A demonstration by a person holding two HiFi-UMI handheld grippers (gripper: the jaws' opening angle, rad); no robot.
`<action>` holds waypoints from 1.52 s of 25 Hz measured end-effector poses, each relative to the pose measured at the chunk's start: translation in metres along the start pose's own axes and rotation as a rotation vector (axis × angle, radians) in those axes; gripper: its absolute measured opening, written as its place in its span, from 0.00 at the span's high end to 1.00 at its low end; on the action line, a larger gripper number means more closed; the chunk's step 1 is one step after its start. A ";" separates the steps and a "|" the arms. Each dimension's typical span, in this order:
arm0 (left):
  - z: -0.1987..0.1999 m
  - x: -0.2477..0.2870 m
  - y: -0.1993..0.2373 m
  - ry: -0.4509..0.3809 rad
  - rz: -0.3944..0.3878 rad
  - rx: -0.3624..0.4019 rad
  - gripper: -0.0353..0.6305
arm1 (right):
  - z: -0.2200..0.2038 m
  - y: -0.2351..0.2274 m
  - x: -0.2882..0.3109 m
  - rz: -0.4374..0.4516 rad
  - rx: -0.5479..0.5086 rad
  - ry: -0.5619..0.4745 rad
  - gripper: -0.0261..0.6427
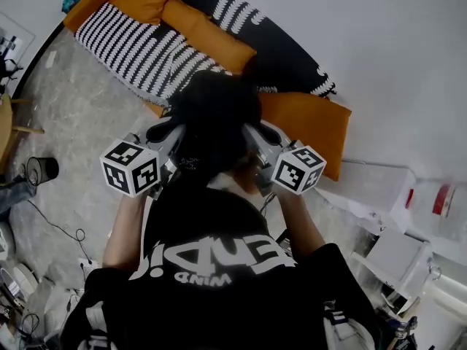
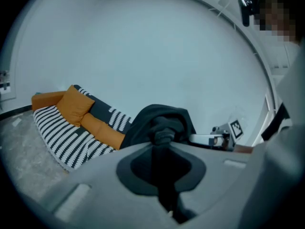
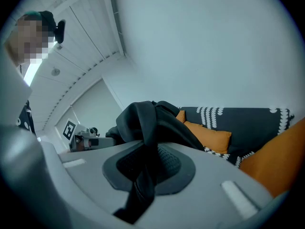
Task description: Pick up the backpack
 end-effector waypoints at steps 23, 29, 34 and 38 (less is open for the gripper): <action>-0.138 -0.149 -0.166 -0.102 0.221 -0.111 0.92 | -0.112 0.118 -0.143 0.228 -0.137 0.144 0.90; -0.162 -0.180 -0.180 -0.100 0.224 -0.086 0.92 | -0.142 0.151 -0.160 0.190 -0.191 0.162 0.91; -0.182 -0.188 -0.180 -0.066 0.211 -0.054 0.92 | -0.164 0.156 -0.159 0.139 -0.164 0.169 0.91; -0.201 -0.195 -0.177 -0.049 0.194 -0.061 0.92 | -0.183 0.161 -0.157 0.129 -0.162 0.168 0.91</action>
Point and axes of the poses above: the fingertips, and each gripper's own axes: x forward along the fingers, y to its left, z out of its top, the point moved 2 cm from there along -x, backward along the fingers, and after that the axes turned 2 degrees about -z, right-handed, at the moved point
